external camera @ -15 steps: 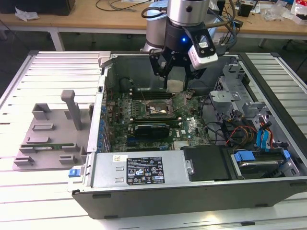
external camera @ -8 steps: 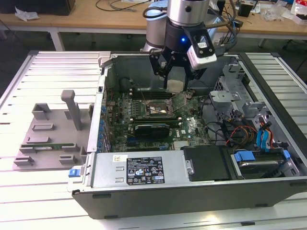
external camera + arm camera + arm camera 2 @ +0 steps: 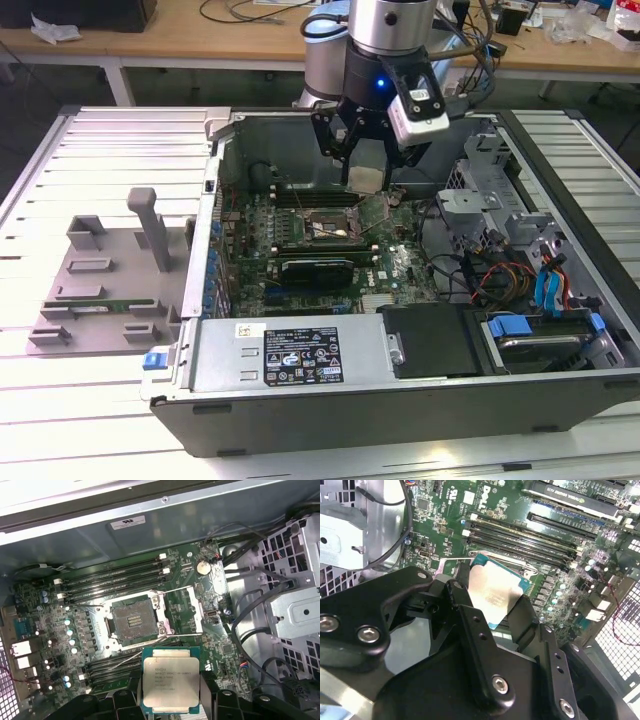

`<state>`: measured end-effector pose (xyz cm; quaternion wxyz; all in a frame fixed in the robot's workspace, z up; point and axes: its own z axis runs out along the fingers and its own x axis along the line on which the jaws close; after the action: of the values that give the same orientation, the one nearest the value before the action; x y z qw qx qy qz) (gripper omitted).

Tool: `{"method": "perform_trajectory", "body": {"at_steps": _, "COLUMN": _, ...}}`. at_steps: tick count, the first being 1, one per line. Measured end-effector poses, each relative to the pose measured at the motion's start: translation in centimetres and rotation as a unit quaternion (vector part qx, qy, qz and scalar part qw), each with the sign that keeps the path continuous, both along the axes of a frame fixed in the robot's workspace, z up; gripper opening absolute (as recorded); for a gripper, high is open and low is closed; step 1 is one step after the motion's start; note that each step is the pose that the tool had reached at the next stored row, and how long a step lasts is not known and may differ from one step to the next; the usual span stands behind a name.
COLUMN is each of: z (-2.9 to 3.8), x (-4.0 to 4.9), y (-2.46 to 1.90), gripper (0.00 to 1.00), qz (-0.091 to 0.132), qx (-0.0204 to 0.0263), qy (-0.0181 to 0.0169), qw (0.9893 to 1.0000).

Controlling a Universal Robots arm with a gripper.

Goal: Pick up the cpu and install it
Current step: 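Place the cpu into insertion slot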

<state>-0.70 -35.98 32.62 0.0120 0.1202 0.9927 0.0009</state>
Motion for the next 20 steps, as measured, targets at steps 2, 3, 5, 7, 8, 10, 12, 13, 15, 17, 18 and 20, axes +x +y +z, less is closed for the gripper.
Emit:
{"method": "perform_trajectory", "body": {"at_steps": 2, "z": -0.01, "x": 0.0, "y": 0.0, "gripper": 0.55, "qz": -0.003, "qx": 0.0, "qy": 0.0, "qw": 1.0}}
{"method": "perform_trajectory", "body": {"at_steps": 3, "z": -0.02, "x": 0.0, "y": 0.0, "gripper": 0.55, "qz": -0.006, "qx": 0.0, "qy": 0.0, "qw": 1.0}}
{"method": "perform_trajectory", "body": {"at_steps": 5, "z": -0.03, "x": 0.0, "y": 0.0, "gripper": 0.55, "qz": -0.014, "qx": 0.0, "qy": 0.0, "qw": 0.9999}}
{"method": "perform_trajectory", "body": {"at_steps": 7, "z": -0.04, "x": 0.0, "y": 0.0, "gripper": 0.55, "qz": -0.022, "qx": 0.0, "qy": 0.0, "qw": 0.9998}}
{"method": "perform_trajectory", "body": {"at_steps": 8, "z": -0.05, "x": 0.0, "y": 0.0, "gripper": 0.55, "qz": -0.026, "qx": 0.0, "qy": 0.0, "qw": 0.9997}}
{"method": "perform_trajectory", "body": {"at_steps": 10, "z": -0.06, "x": 0.0, "y": 0.0, "gripper": 0.55, "qz": -0.033, "qx": 0.0, "qy": 0.0, "qw": 0.9994}}
{"method": "perform_trajectory", "body": {"at_steps": 12, "z": -0.08, "x": 0.0, "y": 0.0, "gripper": 0.55, "qz": -0.043, "qx": -0.0001, "qy": 0.0, "qw": 0.9991}}
{"method": "perform_trajectory", "body": {"at_steps": 13, "z": -0.08, "x": 0.0, "y": 0.0, "gripper": 0.55, "qz": -0.052, "qx": 0.0, "qy": 0.0, "qw": 0.9987}}
{"method": "perform_trajectory", "body": {"at_steps": 15, "z": -0.11, "x": 0.0, "y": 0.0, "gripper": 0.55, "qz": -0.071, "qx": 0.0, "qy": -0.0001, "qw": 0.9975}}
{"method": "perform_trajectory", "body": {"at_steps": 17, "z": -0.14, "x": 0.0, "y": 0.0, "gripper": 0.55, "qz": -0.095, "qx": -0.0001, "qy": 0.0, "qw": 0.9955}}
{"method": "perform_trajectory", "body": {"at_steps": 18, "z": -0.15, "x": 0.0, "y": 0.0, "gripper": 0.55, "qz": -0.101, "qx": -0.0001, "qy": 0.0, "qw": 0.9949}}
{"method": "perform_trajectory", "body": {"at_steps": 20, "z": -0.16, "x": 0.0, "y": 0.0, "gripper": 0.55, "qz": -0.109, "qx": -0.0001, "qy": 0.0, "qw": 0.994}}
